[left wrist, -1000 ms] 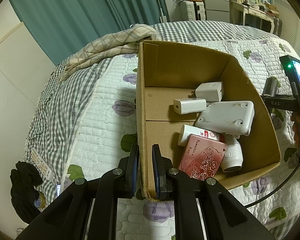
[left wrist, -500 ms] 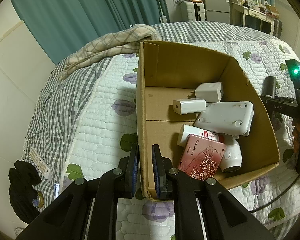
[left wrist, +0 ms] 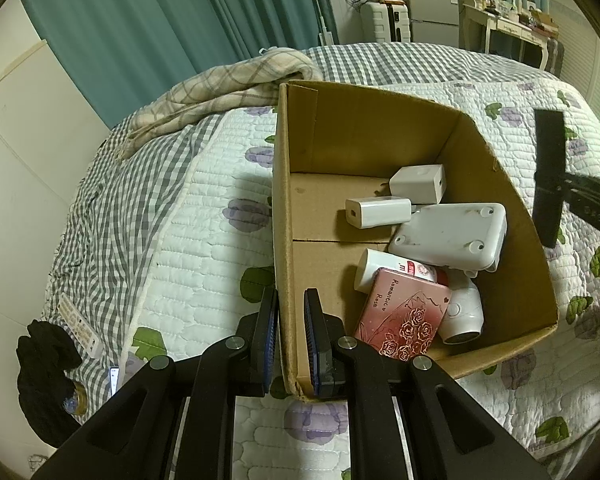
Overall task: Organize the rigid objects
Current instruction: 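Lift the black remote with the right gripper, lower it into the box, release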
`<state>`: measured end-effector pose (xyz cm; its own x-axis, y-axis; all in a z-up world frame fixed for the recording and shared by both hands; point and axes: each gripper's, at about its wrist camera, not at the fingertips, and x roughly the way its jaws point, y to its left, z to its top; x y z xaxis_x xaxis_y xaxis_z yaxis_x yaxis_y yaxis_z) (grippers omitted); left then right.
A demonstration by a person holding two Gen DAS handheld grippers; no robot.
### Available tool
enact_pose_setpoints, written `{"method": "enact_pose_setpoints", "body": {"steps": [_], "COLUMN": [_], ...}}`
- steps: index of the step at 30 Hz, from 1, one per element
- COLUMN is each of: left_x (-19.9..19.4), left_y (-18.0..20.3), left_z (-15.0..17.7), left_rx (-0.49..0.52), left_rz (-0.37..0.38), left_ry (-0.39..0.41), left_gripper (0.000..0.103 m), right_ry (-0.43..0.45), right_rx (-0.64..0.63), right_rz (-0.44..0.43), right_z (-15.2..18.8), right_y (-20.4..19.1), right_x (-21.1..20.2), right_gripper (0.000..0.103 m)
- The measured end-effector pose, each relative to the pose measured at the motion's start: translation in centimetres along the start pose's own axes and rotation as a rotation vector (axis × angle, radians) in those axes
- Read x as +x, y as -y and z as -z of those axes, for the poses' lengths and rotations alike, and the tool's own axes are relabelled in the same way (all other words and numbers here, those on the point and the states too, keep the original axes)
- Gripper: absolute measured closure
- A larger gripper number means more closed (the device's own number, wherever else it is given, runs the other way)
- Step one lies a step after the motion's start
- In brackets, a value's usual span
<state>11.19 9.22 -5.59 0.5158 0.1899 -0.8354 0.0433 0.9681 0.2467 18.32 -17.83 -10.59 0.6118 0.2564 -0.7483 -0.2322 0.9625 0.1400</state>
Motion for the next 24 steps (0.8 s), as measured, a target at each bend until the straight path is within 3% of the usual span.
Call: {"method": "enact_pose_setpoints", "body": {"steps": [7, 15, 24], "left_x": [0.0, 0.0, 0.0], "left_y": [0.0, 0.0, -0.1], "left_z": [0.1, 0.1, 0.1], "left_rx": [-0.001, 0.000, -0.002], "left_rz": [0.000, -0.001, 0.000], "left_ry": [0.001, 0.001, 0.001], "left_gripper": [0.090, 0.090, 0.090], "right_ry": [0.092, 0.158, 0.083], "right_rx": [-0.058, -0.159, -0.268], "right_rz": [-0.024, -0.139, -0.235], "right_z": [-1.7, -4.8, -3.7], "right_y": [-1.9, -7.1, -13.4], "right_x": [-4.5, -9.3, -8.1], "right_gripper": [0.083, 0.083, 0.083]}}
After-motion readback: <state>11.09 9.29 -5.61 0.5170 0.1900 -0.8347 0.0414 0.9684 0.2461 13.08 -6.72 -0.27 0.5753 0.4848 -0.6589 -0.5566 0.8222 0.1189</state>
